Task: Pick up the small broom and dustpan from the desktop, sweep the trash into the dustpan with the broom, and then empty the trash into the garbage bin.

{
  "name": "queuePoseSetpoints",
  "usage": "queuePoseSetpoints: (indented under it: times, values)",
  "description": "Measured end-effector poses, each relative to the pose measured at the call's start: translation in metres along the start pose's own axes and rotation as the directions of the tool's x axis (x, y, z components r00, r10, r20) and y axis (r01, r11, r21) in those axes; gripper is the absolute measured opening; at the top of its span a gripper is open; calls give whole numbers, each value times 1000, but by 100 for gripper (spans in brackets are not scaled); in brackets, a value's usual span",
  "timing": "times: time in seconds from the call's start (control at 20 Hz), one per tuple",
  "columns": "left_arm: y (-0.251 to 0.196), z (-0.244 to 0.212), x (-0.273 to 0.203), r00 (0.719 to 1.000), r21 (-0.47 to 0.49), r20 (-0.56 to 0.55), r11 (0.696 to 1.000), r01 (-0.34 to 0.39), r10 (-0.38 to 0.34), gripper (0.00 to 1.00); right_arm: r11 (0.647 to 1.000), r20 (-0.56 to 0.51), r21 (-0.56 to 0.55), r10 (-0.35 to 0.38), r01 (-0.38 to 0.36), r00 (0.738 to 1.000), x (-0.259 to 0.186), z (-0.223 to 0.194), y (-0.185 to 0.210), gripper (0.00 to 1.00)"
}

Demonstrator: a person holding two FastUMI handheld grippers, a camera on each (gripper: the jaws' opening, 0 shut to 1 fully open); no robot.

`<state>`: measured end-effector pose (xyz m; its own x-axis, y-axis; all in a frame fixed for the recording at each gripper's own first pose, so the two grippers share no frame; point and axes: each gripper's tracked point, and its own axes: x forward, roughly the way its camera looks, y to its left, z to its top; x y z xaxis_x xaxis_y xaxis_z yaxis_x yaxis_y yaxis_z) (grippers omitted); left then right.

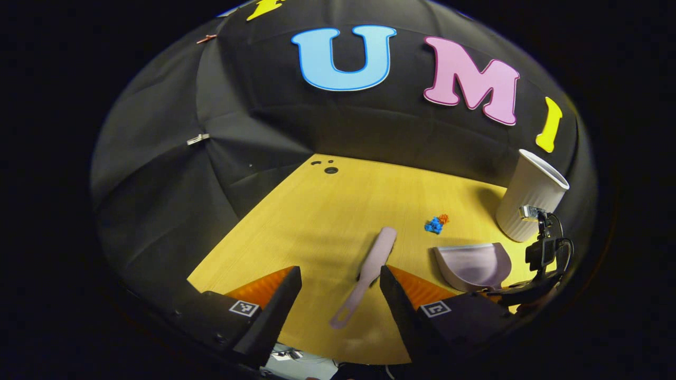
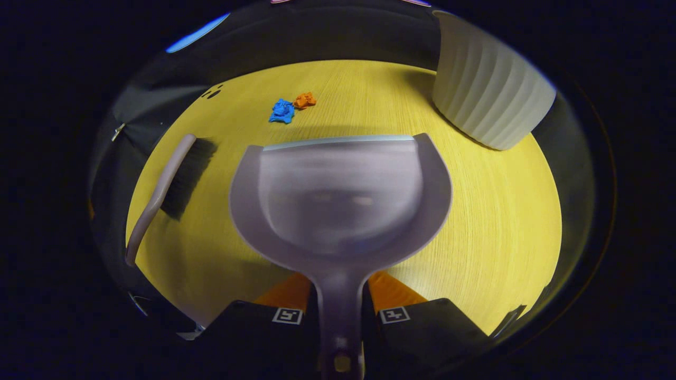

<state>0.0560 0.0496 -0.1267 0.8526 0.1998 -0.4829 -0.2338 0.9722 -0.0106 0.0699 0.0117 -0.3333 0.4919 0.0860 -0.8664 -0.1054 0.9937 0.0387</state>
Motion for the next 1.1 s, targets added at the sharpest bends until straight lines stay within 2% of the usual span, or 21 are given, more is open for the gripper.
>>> queuePoseSetpoints:
  times: [0.05,0.15,0.2,0.25,0.3,0.35,0.4,0.45,0.5,0.6,0.65,0.7,0.8,1.0,1.1]
  values:
    - [-8,-2,7,998,9,-30,999,47,-47,95,1000,-3,0,8,-8,1000,0,0,0,38]
    - [-17,-4,22,990,47,-87,992,115,-110,96,1000,-7,7,12,-12,1000,0,0,0,38]
    - [-25,-8,31,980,73,-129,984,161,-150,96,1000,-9,3,11,-11,1000,0,0,0,38]
    - [-30,-13,39,970,101,-172,976,193,-174,95,1000,-9,-4,10,-10,1000,1,0,0,34]
    - [-35,-19,48,959,129,-207,966,225,-196,94,1000,-9,-12,9,-9,1000,1,1,0,38]
    - [-40,-25,59,949,157,-237,956,249,-208,94,1000,-11,-14,8,-8,1000,0,0,0,38]
    - [-44,-31,69,938,181,-270,945,272,-218,94,1000,-17,-15,8,-8,1000,0,0,0,34]
    - [-46,-39,79,925,201,-308,935,294,-225,94,1000,-23,-9,7,-7,1000,0,0,-1,38]
    - [-47,-45,89,913,218,-338,925,310,-226,94,1000,-29,-5,4,-5,1000,1,0,-1,38]
    - [-46,-57,110,901,246,-379,915,320,-213,93,1000,-32,-14,-8,7,999,2,0,-1,37]
    - [-45,-62,120,896,248,-394,915,319,-205,92,1000,-30,-22,-16,15,999,2,0,0,33]
    - [-45,-66,127,888,239,-413,917,319,-201,92,999,-28,-32,-23,22,999,3,0,0,38]
    - [-43,-73,140,877,219,-437,921,321,-201,92,998,-25,-43,-36,35,999,3,1,0,38]
    - [-37,-84,149,872,254,-459,916,312,-170,79,998,-24,-45,-47,46,999,3,1,-1,38]
    - [-36,-97,147,858,257,-486,912,319,-164,71,998,-23,-46,-47,46,999,3,1,0,38]
